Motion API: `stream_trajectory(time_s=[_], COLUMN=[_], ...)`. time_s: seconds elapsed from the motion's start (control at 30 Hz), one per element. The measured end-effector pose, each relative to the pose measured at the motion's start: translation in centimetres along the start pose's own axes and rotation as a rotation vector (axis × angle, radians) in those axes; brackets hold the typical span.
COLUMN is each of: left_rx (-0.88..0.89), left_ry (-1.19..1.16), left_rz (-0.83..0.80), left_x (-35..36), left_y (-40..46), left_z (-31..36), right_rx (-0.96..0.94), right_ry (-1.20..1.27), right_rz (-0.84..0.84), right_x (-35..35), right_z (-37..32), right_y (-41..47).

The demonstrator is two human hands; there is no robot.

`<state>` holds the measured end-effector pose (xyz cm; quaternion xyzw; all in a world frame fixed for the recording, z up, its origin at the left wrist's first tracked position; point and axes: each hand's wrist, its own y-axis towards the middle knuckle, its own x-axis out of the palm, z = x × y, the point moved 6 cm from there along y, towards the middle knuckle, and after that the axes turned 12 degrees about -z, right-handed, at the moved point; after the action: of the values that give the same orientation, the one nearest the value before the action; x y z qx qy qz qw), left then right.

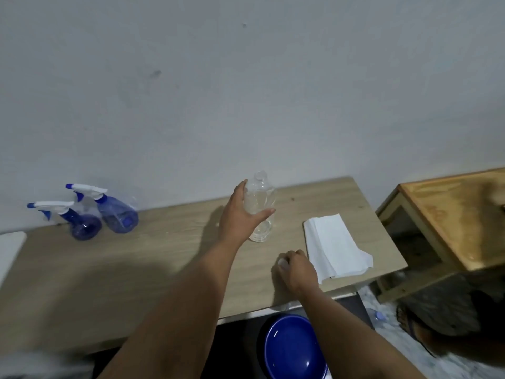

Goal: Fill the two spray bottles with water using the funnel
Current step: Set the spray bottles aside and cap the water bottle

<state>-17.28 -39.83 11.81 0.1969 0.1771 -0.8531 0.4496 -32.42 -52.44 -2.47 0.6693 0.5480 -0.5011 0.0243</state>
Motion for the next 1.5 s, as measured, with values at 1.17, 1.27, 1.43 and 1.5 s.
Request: stream_trajectory(time_s=[1.17, 1.27, 1.43, 1.5], left_rx=[-0.102, -0.094, -0.080, -0.080], left_ry=[0.090, 0.109, 0.130, 0.120], left_rz=[-0.017, -0.020, -0.029, -0.017], left_x=[0.1, 0.4, 0.4, 0.1], left_y=[-1.0, -1.2, -1.3, -1.1], left_z=[1.1, 1.2, 1.3, 1.1], right_rx=[-0.651, -0.641, -0.621, -0.698], right_ry=[0.210, 0.296, 0.320, 0.282], right_rz=[0.101, 0.178, 0.249, 0.193], right_x=[-18.1, -17.7, -17.3, -16.9], right_z=[-16.9, -15.9, -15.9, -16.2], right_y=[-3.1, -3.1, -3.1, -3.2])
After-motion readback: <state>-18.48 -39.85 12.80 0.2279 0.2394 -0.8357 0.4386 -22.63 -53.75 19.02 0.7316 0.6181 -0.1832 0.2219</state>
